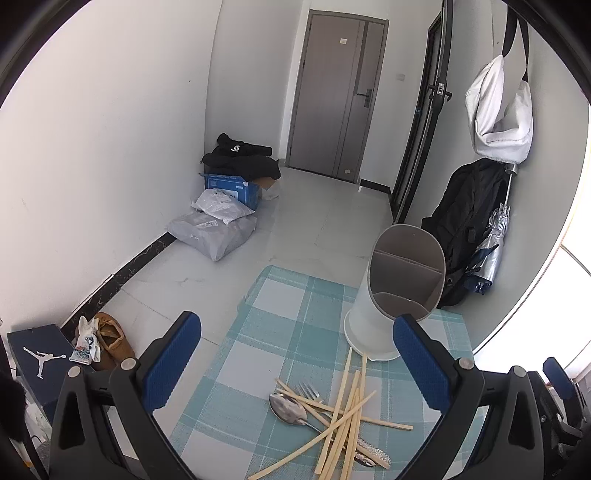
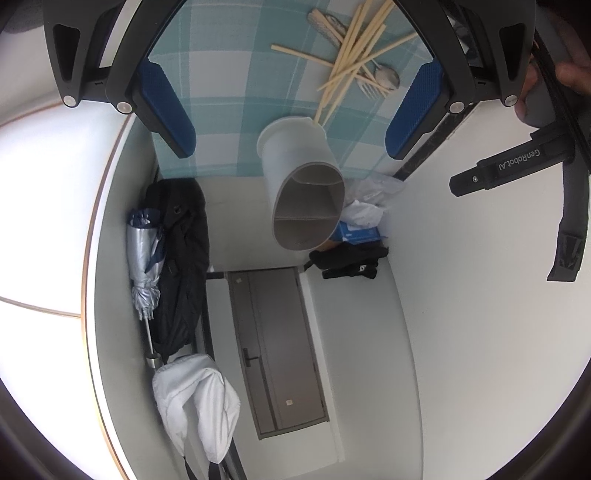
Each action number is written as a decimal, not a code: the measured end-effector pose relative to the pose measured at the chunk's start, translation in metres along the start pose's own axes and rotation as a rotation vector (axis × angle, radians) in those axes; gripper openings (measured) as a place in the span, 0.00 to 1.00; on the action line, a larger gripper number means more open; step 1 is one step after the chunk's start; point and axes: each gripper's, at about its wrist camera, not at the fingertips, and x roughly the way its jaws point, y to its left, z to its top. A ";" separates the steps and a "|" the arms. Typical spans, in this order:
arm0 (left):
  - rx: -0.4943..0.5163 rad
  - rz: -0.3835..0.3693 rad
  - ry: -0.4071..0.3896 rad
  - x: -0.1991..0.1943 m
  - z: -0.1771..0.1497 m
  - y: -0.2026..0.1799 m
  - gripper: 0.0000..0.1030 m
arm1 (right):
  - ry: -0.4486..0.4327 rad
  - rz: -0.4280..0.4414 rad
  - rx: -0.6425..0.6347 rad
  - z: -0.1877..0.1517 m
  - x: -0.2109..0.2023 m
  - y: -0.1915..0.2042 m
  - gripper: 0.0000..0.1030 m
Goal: Organize utensils
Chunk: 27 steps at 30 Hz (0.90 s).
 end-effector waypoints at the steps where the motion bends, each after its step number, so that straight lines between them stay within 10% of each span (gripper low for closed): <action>1: -0.004 -0.003 0.004 0.001 0.000 0.001 0.99 | 0.007 0.006 0.001 0.000 0.001 0.000 1.00; 11: -0.093 0.003 0.135 0.032 0.002 0.040 0.99 | 0.245 0.123 0.014 -0.012 0.049 0.008 0.98; 27: -0.201 -0.041 0.328 0.072 -0.001 0.081 0.99 | 0.697 0.234 0.429 -0.081 0.178 -0.012 0.55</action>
